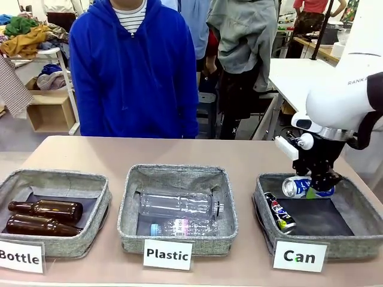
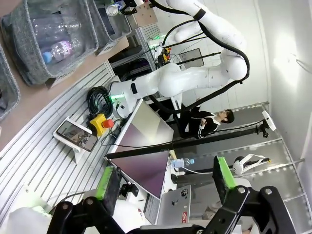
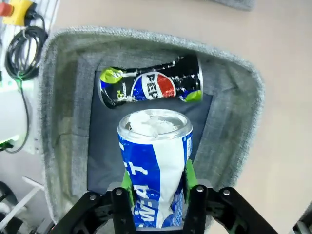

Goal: Sort the can waste into the basket.
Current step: Pick up the can waste from the table and place it in the right Fabric basket.

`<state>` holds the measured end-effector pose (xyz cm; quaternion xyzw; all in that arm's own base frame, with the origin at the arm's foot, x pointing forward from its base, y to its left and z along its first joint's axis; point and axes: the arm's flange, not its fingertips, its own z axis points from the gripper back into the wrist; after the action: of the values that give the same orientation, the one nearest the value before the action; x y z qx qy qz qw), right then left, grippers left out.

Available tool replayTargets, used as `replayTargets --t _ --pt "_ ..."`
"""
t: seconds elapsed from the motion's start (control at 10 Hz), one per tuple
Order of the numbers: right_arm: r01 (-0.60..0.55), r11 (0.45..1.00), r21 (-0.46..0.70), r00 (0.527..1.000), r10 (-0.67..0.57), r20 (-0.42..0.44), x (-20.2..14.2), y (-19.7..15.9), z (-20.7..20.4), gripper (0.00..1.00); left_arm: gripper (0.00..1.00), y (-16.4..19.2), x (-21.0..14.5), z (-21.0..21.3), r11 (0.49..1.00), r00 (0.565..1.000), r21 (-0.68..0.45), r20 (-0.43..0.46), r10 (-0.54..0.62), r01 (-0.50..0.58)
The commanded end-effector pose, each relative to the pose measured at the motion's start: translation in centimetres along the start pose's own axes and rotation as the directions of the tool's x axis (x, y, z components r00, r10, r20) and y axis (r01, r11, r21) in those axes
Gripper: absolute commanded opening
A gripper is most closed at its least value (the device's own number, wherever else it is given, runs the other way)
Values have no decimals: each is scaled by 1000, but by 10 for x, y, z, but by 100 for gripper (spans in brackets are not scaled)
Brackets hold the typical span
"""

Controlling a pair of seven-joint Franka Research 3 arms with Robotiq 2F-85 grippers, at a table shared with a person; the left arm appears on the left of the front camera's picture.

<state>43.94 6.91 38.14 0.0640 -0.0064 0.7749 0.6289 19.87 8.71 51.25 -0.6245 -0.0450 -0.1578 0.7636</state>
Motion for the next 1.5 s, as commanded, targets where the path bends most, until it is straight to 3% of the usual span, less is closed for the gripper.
replayTargets --t 0.0,0.1,0.5,0.8,0.9,1.0,1.1,1.2,1.3,1.4 --pt "-1 999 -46 1000 2 24 1 -7 5 0 100 -2 1 1 1000 1000 -15 3 -17 17" --pt "-4 998 -55 1000 5 25 0 -10 3 98 100 -2 1 1 1000 1000 -15 3 -17 17" --pt "-4 999 -53 1000 5 14 -2 -19 1 100 100 -2 1 1 1000 1000 -15 3 -17 17" --pt "8 999 -47 998 -5 56 -2 -26 3 100 100 -2 1 1 1000 1000 -15 3 -17 17" --pt "136 991 6 964 -134 228 0 -30 15 100 100 -2 1 1 1000 1000 -15 3 -17 17" --pt "338 940 44 796 -310 519 2 -36 33 100 100 -2 1 1 1000 1000 -15 3 -17 17" --pt "475 849 231 543 -490 683 1 -38 47 100 100 -2 1 1 1000 1000 -15 3 -17 17" --pt "498 763 413 298 -598 744 -9 -37 58 100 100 -2 1 1 1000 1000 -15 3 -17 17" --pt "491 692 529 48 -628 777 -23 -33 64 100 100 -2 1 1 1000 1000 -15 3 -17 17" --pt "500 515 697 -220 -703 677 -35 -32 64 100 100 -2 1 1 1000 1000 -15 3 -17 17"
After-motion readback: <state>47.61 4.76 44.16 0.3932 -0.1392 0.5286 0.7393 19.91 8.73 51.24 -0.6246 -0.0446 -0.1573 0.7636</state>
